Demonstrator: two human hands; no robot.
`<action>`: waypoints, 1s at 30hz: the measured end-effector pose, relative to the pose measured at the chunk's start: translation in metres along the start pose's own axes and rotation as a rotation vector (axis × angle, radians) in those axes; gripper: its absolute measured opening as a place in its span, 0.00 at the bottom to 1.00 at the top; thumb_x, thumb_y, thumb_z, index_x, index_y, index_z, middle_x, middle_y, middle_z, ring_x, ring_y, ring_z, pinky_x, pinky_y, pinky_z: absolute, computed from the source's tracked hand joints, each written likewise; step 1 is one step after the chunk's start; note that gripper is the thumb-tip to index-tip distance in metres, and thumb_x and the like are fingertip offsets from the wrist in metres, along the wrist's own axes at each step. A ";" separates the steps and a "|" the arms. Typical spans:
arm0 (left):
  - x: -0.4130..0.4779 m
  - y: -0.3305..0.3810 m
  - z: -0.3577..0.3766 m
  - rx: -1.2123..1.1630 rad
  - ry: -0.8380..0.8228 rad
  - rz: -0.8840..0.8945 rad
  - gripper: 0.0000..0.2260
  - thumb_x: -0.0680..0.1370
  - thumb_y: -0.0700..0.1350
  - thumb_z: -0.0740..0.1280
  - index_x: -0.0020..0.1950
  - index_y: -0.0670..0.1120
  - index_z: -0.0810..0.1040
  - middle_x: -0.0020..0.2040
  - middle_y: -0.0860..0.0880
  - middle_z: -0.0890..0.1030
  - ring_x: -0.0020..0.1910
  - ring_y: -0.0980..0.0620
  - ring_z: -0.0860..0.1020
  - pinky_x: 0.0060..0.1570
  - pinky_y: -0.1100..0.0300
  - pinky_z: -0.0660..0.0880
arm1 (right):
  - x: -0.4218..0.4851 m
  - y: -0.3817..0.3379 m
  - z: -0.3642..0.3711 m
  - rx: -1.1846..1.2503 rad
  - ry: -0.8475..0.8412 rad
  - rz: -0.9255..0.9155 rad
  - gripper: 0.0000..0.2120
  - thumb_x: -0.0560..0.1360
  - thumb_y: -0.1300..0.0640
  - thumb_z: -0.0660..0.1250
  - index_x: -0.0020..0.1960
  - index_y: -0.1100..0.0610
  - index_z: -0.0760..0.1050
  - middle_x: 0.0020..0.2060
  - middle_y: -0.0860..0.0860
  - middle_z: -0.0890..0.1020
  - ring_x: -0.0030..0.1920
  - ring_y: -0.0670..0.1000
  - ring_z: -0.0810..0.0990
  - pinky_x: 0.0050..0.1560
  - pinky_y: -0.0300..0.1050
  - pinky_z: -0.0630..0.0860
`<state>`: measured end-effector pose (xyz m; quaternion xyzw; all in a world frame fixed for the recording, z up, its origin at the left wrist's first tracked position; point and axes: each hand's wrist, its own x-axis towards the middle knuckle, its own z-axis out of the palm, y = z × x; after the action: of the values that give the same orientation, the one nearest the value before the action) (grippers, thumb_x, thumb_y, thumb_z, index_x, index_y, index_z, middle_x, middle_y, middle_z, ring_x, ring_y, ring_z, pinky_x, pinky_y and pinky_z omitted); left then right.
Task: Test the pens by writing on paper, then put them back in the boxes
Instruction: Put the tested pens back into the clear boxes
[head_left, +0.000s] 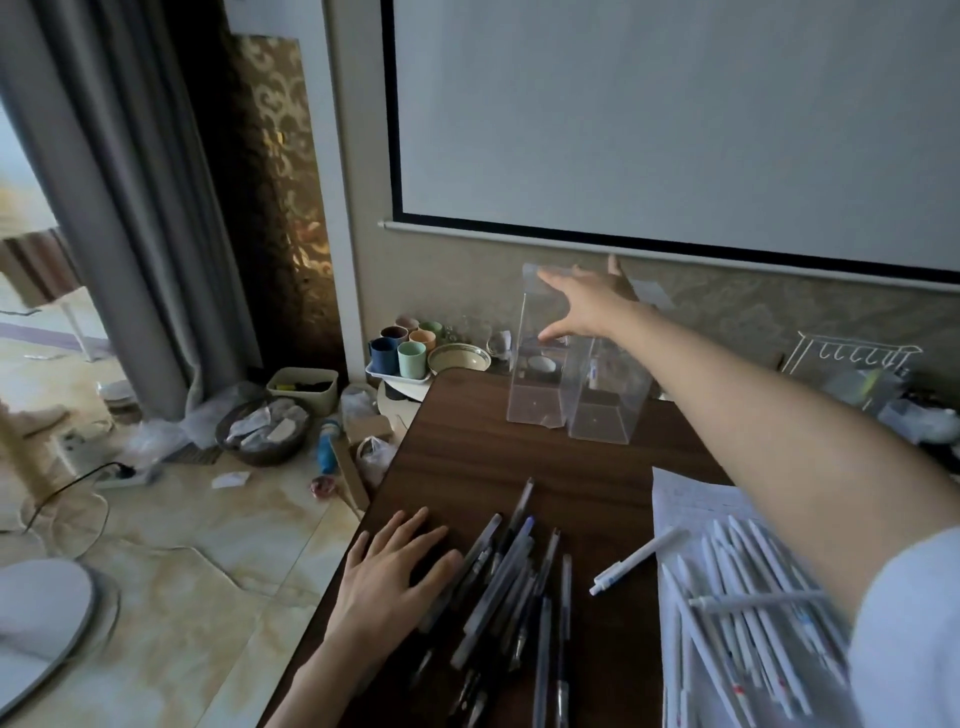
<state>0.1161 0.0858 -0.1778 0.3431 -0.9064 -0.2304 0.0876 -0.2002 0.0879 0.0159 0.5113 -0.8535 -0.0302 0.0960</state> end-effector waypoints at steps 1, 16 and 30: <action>0.000 0.000 0.000 -0.010 -0.002 0.003 0.47 0.58 0.80 0.31 0.70 0.64 0.64 0.75 0.64 0.53 0.74 0.62 0.45 0.72 0.55 0.41 | -0.008 0.002 -0.002 0.011 0.034 -0.025 0.44 0.66 0.34 0.67 0.76 0.44 0.52 0.75 0.53 0.60 0.75 0.52 0.58 0.73 0.59 0.37; 0.037 0.022 -0.021 0.000 -0.056 0.063 0.28 0.77 0.59 0.62 0.73 0.50 0.64 0.74 0.48 0.62 0.71 0.48 0.61 0.69 0.50 0.60 | -0.099 -0.012 -0.027 -0.013 0.116 -0.065 0.37 0.71 0.37 0.63 0.75 0.43 0.53 0.74 0.55 0.61 0.75 0.55 0.56 0.73 0.53 0.36; 0.223 0.092 -0.029 -0.180 -0.005 0.273 0.60 0.58 0.73 0.69 0.76 0.39 0.47 0.75 0.40 0.51 0.74 0.43 0.52 0.72 0.49 0.57 | -0.097 -0.002 0.016 0.211 0.352 -0.103 0.34 0.74 0.39 0.64 0.75 0.43 0.54 0.76 0.57 0.55 0.76 0.54 0.53 0.71 0.45 0.39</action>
<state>-0.0955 -0.0116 -0.1085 0.2070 -0.9205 -0.2973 0.1461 -0.1574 0.1714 -0.0132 0.5589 -0.7947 0.1440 0.1878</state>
